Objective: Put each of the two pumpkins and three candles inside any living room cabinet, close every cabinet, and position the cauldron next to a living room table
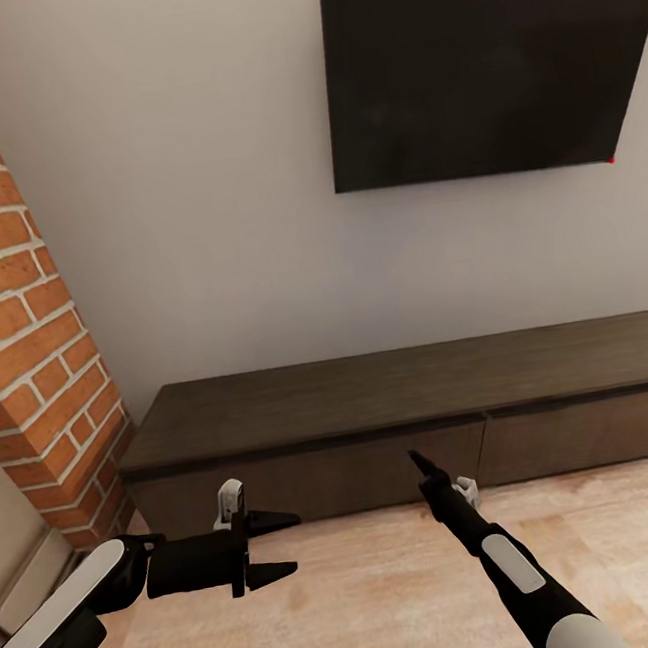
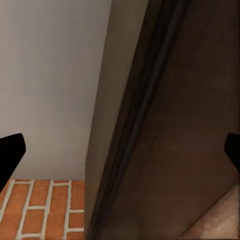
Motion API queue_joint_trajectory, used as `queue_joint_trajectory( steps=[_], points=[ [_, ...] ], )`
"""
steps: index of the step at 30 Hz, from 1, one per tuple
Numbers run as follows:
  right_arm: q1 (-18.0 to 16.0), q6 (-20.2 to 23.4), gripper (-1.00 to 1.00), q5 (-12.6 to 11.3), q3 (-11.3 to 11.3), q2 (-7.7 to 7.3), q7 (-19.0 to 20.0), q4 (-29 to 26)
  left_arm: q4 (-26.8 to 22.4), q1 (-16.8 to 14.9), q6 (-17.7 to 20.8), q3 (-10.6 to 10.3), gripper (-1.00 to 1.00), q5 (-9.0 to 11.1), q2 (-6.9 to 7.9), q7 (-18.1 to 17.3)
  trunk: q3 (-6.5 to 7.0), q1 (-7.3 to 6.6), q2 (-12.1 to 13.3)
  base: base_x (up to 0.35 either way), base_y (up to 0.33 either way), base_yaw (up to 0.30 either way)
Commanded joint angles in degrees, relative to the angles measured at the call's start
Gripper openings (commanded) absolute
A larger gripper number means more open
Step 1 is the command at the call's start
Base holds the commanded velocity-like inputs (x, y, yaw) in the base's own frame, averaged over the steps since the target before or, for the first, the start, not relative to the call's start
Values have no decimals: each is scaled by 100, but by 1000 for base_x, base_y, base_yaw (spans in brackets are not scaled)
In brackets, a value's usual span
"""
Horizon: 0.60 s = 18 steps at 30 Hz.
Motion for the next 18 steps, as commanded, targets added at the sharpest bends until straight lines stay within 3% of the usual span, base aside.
queue_joint_trajectory(
  steps=[1, 18],
  points=[
    [-3, 58, 100, -60, -22, 4, 14, 1, -3, -5, 3, -7, 100, 66, 4, 55, -28, 1, -4, 0, 0, 0],
    [-3, 44, 100, -62, -22, 8, 17, 1, -10, -5, 3, -8, 100, 61, 4, 55, -405, 45, -27, 0, 0, 0]
  ],
)
